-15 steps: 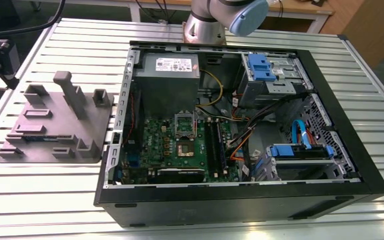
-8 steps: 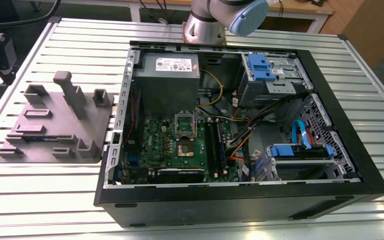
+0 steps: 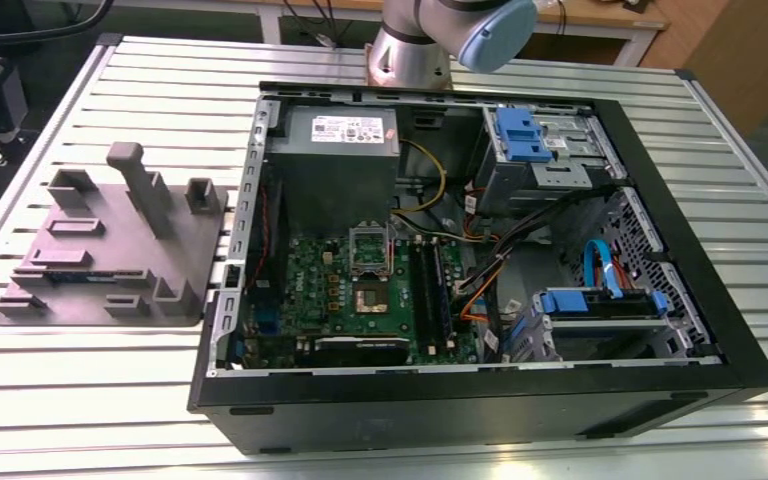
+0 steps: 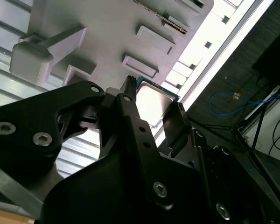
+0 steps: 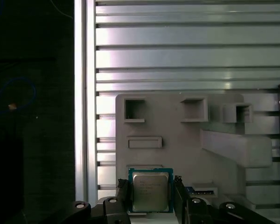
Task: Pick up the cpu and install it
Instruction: 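Pick up the cpu and move it towards the insertion slot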
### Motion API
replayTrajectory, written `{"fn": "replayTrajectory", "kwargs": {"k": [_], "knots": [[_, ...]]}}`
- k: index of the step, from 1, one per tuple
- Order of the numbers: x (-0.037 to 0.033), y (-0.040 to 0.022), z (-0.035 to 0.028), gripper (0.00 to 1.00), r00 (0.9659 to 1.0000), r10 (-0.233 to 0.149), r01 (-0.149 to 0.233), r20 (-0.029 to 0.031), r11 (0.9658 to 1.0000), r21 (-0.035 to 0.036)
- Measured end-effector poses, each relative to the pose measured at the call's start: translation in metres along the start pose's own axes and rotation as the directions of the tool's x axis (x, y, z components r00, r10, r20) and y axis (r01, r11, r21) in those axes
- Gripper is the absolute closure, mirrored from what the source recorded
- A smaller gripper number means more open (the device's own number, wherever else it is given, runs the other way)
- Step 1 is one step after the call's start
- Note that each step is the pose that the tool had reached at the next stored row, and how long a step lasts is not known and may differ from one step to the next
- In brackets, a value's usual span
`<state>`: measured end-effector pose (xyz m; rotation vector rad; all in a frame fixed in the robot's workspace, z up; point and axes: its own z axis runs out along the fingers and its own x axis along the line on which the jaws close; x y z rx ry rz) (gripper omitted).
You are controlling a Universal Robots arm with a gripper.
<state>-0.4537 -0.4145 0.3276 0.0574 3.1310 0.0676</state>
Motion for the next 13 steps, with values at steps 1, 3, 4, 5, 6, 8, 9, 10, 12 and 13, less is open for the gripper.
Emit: {"fn": "replayTrajectory", "kwargs": {"k": [1, 3, 4, 5, 6, 8, 9, 10, 12, 13], "knots": [[0.0000, 0.0000, -0.0009, 0.53, 1.0000, 0.000, 0.000, 0.0001, 1.0000, 0.0000], [0.0000, 0.0001, -0.0031, 0.53, 1.0000, 0.000, 0.000, 0.0000, 1.0000, 0.0000], [0.0000, 0.0002, -0.0043, 0.53, 1.0000, 0.000, 0.000, 0.0000, 1.0000, 0.0000], [-0.0001, 0.0002, -0.0056, 0.53, 1.0000, 0.000, 0.000, 0.0000, 1.0000, 0.0000], [-0.0001, 0.0003, -0.0069, 0.53, 1.0000, 0.000, 0.000, 0.0000, 1.0000, 0.0000], [-0.0001, 0.0004, -0.0094, 0.53, 1.0000, 0.000, 0.000, 0.0001, 1.0000, 0.0000], [-0.0001, 0.0005, -0.0108, 0.53, 1.0000, 0.000, 0.000, 0.0000, 1.0000, 0.0000], [-0.0001, 0.0005, -0.0121, 0.53, 1.0000, 0.000, 0.000, 0.0000, 1.0000, 0.0000], [-0.0001, 0.0006, -0.0150, 0.53, 1.0000, 0.000, 0.000, 0.0000, 1.0000, 0.0000], [-0.0001, 0.0007, -0.0164, 0.53, 1.0000, 0.000, 0.000, 0.0000, 1.0000, 0.0000]]}}
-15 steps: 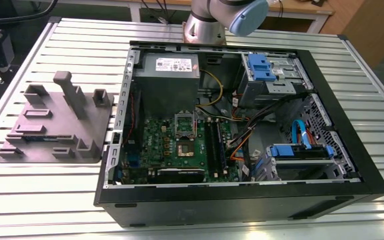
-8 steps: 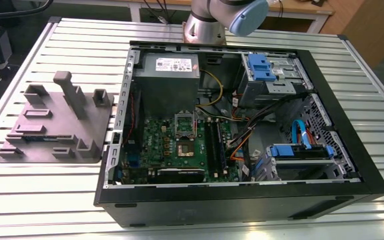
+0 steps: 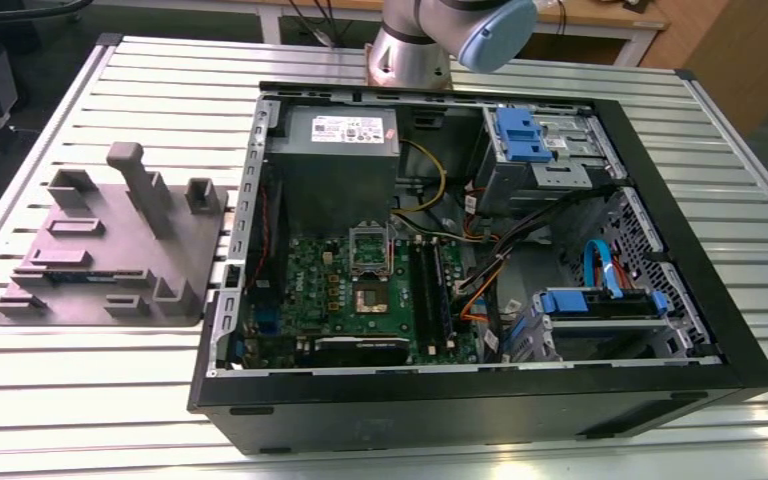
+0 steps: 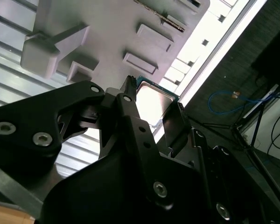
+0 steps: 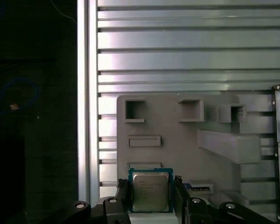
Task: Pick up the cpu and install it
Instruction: 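Pick up the cpu and move it towards the insertion slot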
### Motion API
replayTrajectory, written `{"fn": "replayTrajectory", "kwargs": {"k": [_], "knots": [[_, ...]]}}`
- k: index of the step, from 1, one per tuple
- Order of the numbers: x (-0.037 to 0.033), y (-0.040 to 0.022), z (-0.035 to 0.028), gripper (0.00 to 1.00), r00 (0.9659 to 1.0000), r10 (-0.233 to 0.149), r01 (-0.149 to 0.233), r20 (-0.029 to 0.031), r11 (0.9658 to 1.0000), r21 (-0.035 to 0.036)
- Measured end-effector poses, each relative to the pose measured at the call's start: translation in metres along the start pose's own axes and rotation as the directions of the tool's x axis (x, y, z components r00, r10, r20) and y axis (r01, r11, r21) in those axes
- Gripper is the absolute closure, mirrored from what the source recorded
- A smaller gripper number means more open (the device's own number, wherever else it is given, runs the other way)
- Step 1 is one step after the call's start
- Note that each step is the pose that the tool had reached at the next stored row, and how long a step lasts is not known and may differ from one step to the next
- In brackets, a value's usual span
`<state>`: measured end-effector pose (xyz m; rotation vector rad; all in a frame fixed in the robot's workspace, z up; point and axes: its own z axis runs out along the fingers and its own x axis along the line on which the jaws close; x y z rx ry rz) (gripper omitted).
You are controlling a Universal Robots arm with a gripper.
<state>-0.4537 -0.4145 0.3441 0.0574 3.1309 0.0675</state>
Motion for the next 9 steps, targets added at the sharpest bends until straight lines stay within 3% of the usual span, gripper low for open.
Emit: {"fn": "replayTrajectory", "kwargs": {"k": [9], "knots": [[-0.0001, 0.0006, -0.0137, 0.53, 1.0000, 0.000, 0.000, 0.0000, 1.0000, 0.0000]]}}
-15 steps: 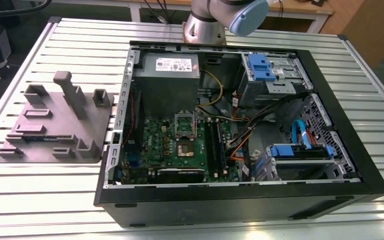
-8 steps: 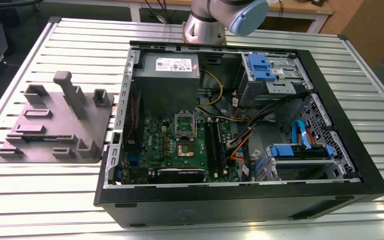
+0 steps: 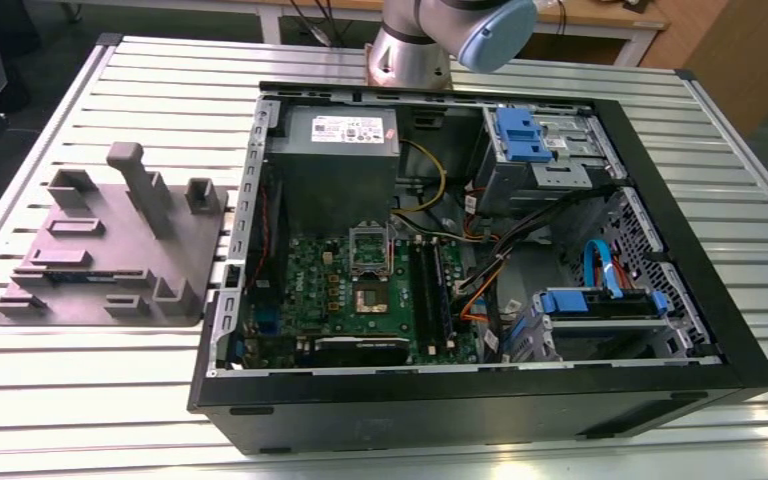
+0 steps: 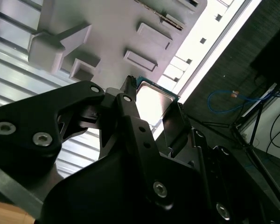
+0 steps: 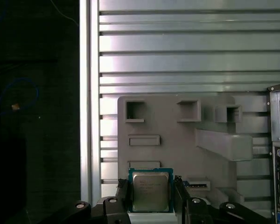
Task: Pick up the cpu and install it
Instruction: 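Pick up the cpu and move it towards the insertion slot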
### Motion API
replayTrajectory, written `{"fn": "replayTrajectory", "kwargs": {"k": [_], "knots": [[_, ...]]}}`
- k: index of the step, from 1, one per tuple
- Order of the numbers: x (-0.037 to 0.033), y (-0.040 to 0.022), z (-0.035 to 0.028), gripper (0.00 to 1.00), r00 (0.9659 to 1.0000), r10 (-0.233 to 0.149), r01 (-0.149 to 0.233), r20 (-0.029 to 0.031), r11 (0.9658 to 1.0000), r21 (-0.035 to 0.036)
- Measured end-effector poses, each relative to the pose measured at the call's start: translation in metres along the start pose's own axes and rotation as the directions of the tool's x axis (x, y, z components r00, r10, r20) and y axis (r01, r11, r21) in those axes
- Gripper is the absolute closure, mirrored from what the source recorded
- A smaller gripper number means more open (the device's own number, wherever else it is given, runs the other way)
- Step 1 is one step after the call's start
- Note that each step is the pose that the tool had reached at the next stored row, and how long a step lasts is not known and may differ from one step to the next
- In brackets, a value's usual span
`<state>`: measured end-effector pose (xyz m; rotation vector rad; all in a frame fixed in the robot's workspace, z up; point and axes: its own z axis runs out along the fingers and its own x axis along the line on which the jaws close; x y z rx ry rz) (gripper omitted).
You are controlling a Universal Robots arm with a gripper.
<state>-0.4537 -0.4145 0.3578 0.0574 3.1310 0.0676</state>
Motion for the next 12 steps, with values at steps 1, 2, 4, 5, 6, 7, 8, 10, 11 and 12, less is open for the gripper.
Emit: {"fn": "replayTrajectory", "kwargs": {"k": [1, 2, 4, 5, 6, 7, 8, 10, 11, 12], "knots": [[0.0000, 0.0001, -0.0015, 0.53, 1.0000, 0.000, 0.000, 0.0000, 1.0000, 0.0000], [0.0000, 0.0001, -0.0030, 0.53, 1.0000, 0.000, 0.000, 0.0000, 1.0000, 0.0000], [-0.0001, 0.0002, -0.0062, 0.53, 1.0000, 0.000, 0.000, 0.0000, 1.0000, 0.0000], [0.0000, 0.0003, -0.0074, 0.53, 1.0000, 0.000, 0.000, -0.0001, 1.0000, 0.0001], [-0.0001, 0.0003, -0.0076, 0.53, 1.0000, 0.000, 0.000, 0.0002, 1.0000, -0.0001], [-0.0001, 0.0003, -0.0076, 0.53, 1.0000, 0.000, 0.000, 0.0002, 1.0000, -0.0001], [-0.0001, 0.0003, -0.0076, 0.53, 1.0000, 0.000, 0.000, 0.0002, 1.0000, -0.0002], [-0.0001, 0.0003, -0.0077, 0.53, 1.0000, 0.000, 0.000, 0.0000, 1.0000, 0.0000], [-0.0001, 0.0003, -0.0078, 0.53, 1.0000, 0.000, 0.000, 0.0000, 1.0000, 0.0000], [-0.0001, 0.0003, -0.0078, 0.53, 1.0000, 0.000, 0.000, 0.0000, 1.0000, 0.0000]]}}
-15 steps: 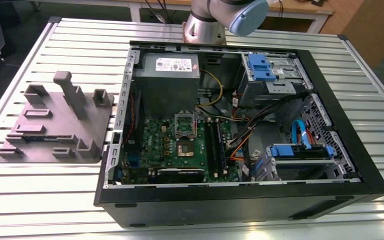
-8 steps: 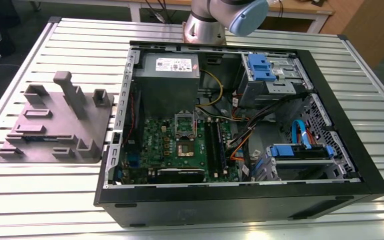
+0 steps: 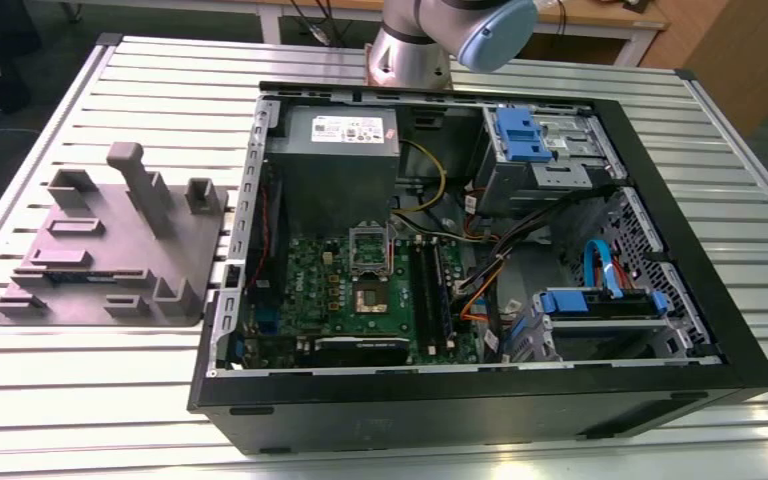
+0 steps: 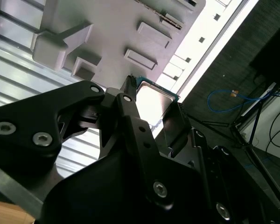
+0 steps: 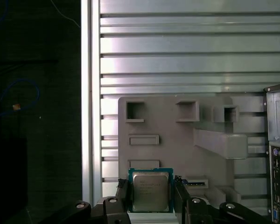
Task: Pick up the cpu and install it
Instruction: 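Pick up the cpu and move it towards the insertion slot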
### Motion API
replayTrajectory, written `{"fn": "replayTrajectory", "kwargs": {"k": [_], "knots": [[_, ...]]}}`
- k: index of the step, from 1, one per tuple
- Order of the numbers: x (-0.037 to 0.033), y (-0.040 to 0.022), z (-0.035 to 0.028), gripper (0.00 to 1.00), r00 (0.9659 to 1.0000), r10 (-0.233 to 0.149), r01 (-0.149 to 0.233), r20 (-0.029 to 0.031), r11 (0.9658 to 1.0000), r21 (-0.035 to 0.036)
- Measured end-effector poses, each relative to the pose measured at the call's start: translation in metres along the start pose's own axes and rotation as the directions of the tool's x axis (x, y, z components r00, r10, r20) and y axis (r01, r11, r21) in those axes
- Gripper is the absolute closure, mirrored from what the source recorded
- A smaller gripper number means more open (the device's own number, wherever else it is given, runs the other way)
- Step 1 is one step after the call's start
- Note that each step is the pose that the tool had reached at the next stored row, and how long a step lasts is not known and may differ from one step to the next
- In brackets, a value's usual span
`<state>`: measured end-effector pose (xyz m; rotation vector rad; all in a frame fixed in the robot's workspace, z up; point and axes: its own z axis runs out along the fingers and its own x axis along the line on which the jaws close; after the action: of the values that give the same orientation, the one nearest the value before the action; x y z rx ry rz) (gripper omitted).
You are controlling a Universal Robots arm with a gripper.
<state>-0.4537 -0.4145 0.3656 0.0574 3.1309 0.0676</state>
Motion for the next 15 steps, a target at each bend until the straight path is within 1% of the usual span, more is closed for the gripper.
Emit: {"fn": "replayTrajectory", "kwargs": {"k": [15], "knots": [[-0.0062, 0.0002, 0.0001, 0.53, 1.0000, 0.000, 0.000, 0.0000, 1.0000, 0.0000]]}}
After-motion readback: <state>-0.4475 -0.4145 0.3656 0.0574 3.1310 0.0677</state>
